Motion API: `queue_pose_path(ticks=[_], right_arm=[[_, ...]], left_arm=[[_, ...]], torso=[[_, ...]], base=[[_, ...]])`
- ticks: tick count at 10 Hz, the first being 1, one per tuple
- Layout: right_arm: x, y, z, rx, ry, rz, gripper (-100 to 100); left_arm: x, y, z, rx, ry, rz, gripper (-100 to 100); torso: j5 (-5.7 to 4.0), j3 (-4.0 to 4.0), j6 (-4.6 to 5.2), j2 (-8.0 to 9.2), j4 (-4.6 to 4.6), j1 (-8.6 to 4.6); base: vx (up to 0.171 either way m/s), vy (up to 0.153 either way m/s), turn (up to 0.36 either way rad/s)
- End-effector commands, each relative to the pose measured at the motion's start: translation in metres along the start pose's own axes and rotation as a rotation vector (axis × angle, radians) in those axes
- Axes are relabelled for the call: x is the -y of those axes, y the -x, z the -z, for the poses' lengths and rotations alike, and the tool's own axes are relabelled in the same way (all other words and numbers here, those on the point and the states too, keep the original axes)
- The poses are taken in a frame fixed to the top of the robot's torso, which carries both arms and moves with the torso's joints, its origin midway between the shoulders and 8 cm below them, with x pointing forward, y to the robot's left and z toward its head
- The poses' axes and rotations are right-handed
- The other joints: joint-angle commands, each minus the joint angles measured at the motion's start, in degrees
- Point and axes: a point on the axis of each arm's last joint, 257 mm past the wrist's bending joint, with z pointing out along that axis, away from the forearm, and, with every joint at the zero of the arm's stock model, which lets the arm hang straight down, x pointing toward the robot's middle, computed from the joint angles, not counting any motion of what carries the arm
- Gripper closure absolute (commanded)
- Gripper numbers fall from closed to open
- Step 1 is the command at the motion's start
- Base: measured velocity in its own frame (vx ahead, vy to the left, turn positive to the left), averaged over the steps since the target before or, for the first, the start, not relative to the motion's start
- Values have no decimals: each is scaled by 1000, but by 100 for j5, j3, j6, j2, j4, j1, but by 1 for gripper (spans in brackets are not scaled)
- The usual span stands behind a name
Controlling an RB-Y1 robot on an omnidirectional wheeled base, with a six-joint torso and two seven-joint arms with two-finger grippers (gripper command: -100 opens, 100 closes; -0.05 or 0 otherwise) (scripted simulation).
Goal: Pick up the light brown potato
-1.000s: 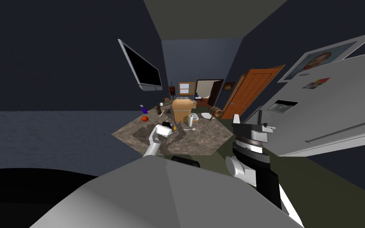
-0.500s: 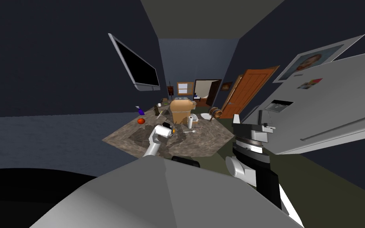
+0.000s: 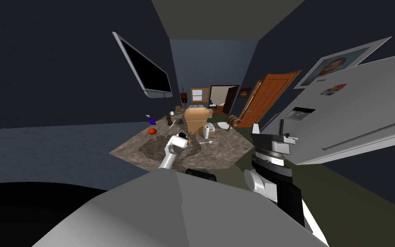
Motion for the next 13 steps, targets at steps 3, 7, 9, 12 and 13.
queue_pose_path(ticks=[3, 7, 9, 12, 13], right_arm=[[0, 0, 0, 0, 0, 0, 0], [0, 0, 0, 0, 0, 0, 0], [0, 0, 0, 0, 0, 0, 0], [0, 0, 0, 0, 0, 0, 0], [0, 0, 0, 0, 0, 0, 0]], left_arm=[[1, -6, -7, 2, -3, 4, -100], [1, -6, -7, 2, -4, 4, 100], [1, -6, -7, 2, -3, 4, 0], [-1, 6, 8, -3, 2, -5, 100], [-1, 8, 11, -4, 3, -7, 100]], torso=[[-1, 1, 0, 1, 0, -3], [-4, -5, 0, -9, -2, -15], [-4, -4, 0, -8, -1, -15], [-7, -6, -4, -13, -1, -31], [-8, -6, -2, -12, -2, -35]], base=[[-17, 29, -26], [0, 0, 0], [0, 0, 0], [22, -48, 51], [20, -53, 29]])
